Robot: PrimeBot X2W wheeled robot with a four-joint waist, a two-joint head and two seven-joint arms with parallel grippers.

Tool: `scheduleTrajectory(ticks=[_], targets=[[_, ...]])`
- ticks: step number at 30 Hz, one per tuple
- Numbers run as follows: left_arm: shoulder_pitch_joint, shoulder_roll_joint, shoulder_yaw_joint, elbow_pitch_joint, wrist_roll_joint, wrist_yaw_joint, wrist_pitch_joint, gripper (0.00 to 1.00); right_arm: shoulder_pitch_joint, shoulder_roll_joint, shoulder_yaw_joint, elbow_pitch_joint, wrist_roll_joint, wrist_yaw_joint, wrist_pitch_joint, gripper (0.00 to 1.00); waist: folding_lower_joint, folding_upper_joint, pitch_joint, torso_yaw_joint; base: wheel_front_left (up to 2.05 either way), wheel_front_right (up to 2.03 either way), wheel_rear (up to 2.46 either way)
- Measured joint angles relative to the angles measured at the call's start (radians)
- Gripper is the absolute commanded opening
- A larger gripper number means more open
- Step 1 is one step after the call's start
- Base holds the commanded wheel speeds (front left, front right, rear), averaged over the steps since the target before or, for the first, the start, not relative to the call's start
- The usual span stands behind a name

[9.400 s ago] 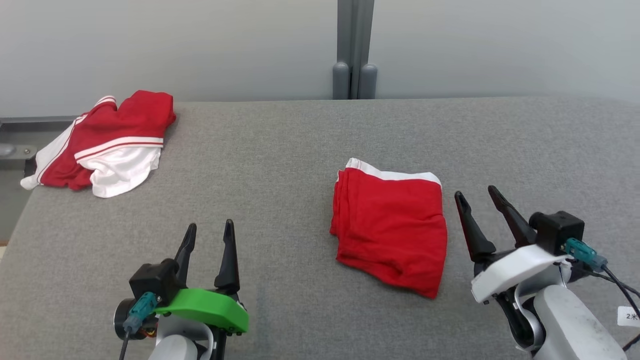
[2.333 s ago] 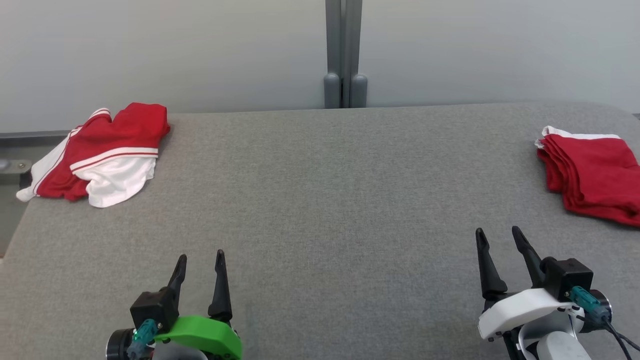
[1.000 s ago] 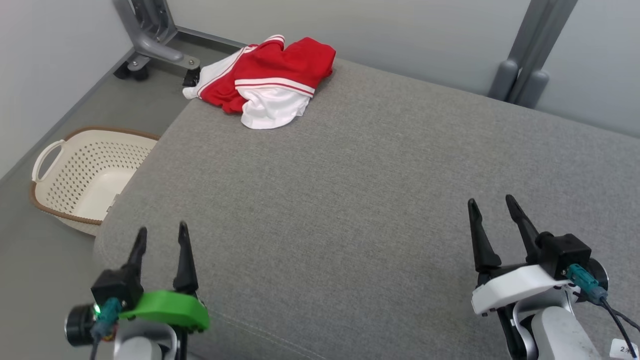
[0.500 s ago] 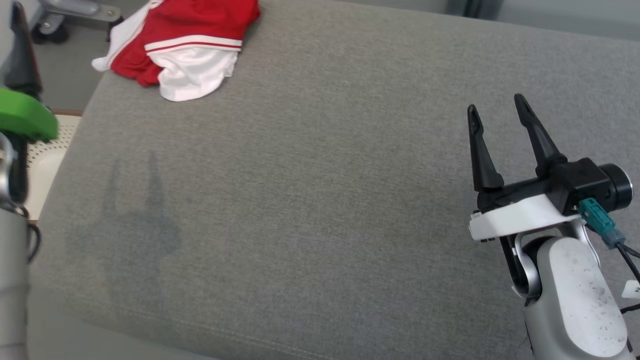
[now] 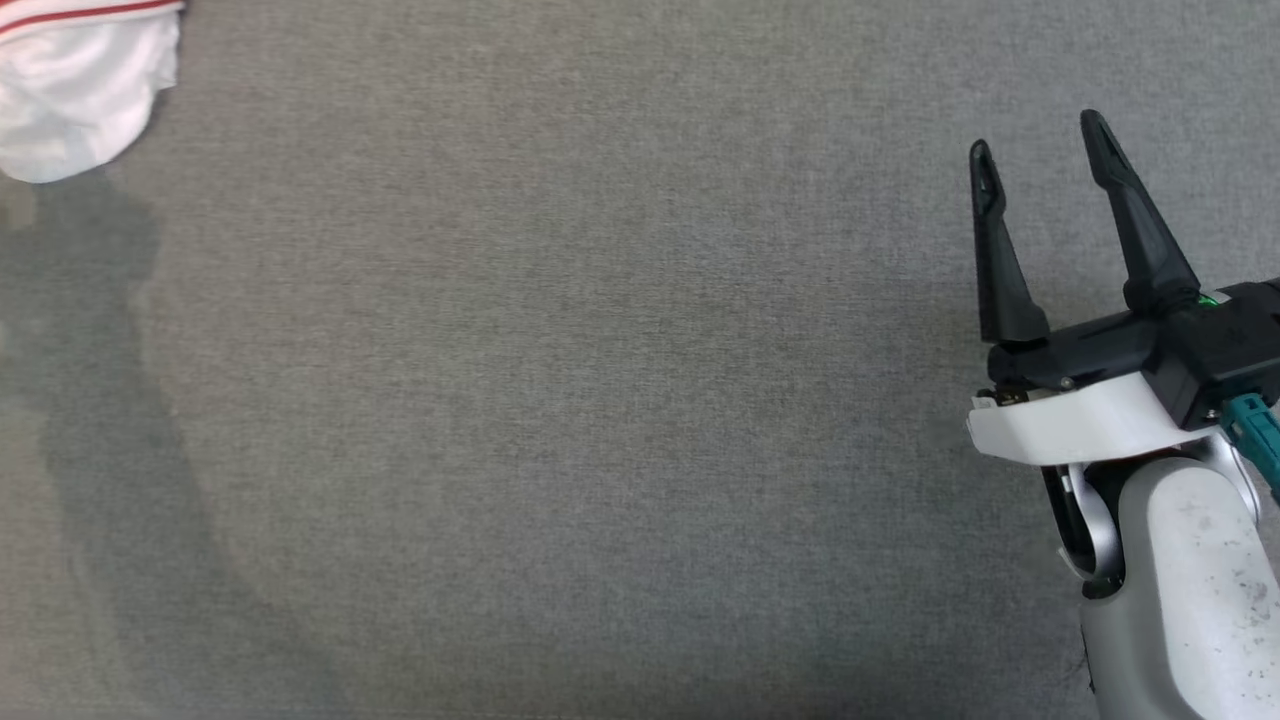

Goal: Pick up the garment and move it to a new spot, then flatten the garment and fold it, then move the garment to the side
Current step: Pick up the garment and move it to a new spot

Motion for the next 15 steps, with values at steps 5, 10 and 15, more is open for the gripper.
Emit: scheduleTrajectory(ticks=[5, 10, 15], targets=[[-0.002, -0.023, -0.002, 0.098, -0.019, 0.005, 0.046, 1.00, 0.011, 0.001, -0.006, -0.019, -0.002, 0.000, 0.000, 1.00, 0.0000, 0.0000, 0.086, -0.055, 0.00, 0.00, 0.00], [-0.009, -0.014, 0.006, 0.137, -0.034, 0.012, 0.048, 0.51, 0.011, 0.003, 0.001, -0.011, -0.001, 0.000, -0.002, 1.00, 0.0000, 0.0000, 0.112, -0.091, 0.00, 0.00, 0.00], [-0.010, -0.010, -0.013, 0.152, -0.019, 0.013, 0.005, 0.00, 0.010, 0.004, 0.004, 0.014, 0.006, 0.000, -0.015, 1.00, 0.0000, 0.0000, 0.091, -0.097, 0.00, 0.00, 0.00]])
